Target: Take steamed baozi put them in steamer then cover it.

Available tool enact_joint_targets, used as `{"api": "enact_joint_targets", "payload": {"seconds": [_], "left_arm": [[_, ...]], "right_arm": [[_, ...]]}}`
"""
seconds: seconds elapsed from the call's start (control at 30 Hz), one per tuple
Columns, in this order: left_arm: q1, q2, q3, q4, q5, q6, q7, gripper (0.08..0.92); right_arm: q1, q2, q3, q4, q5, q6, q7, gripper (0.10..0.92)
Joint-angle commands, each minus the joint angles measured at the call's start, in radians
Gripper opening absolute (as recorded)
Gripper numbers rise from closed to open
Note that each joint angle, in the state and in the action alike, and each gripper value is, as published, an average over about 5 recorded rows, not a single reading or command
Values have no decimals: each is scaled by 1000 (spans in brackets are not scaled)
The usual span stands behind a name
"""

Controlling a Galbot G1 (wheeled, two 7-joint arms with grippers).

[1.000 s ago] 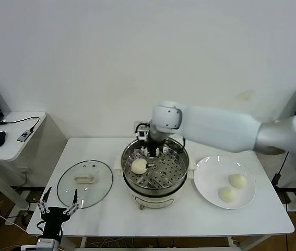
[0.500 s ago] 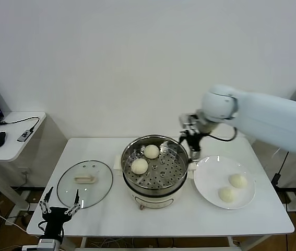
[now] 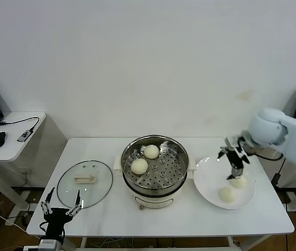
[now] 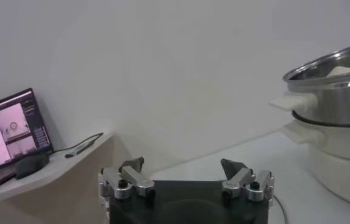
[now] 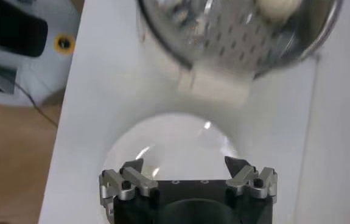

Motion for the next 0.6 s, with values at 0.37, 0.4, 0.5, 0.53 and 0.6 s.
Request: {"api": "enact_joint_targets", "payload": {"seconds": [0.37, 0.4, 0.5, 0.53, 0.6], "left_arm": [[8, -4, -8, 4, 4, 1, 1, 823], [8, -4, -9, 4, 4, 1, 1, 823], [10, -4, -11, 4, 4, 1, 1, 823], [11, -4, -12, 5, 4, 1, 1, 823], [11, -5, -13, 5, 4, 0, 1, 823]], "right_arm": [[-508, -19, 343, -117, -194, 43, 58, 823], [-515, -13, 348, -125, -197, 43, 59, 823], [-532, 4, 359, -142, -202, 43, 66, 823], [-537, 9, 362, -147, -203, 43, 68, 823], [-546, 20, 369, -155, -205, 43, 73, 823]]}}
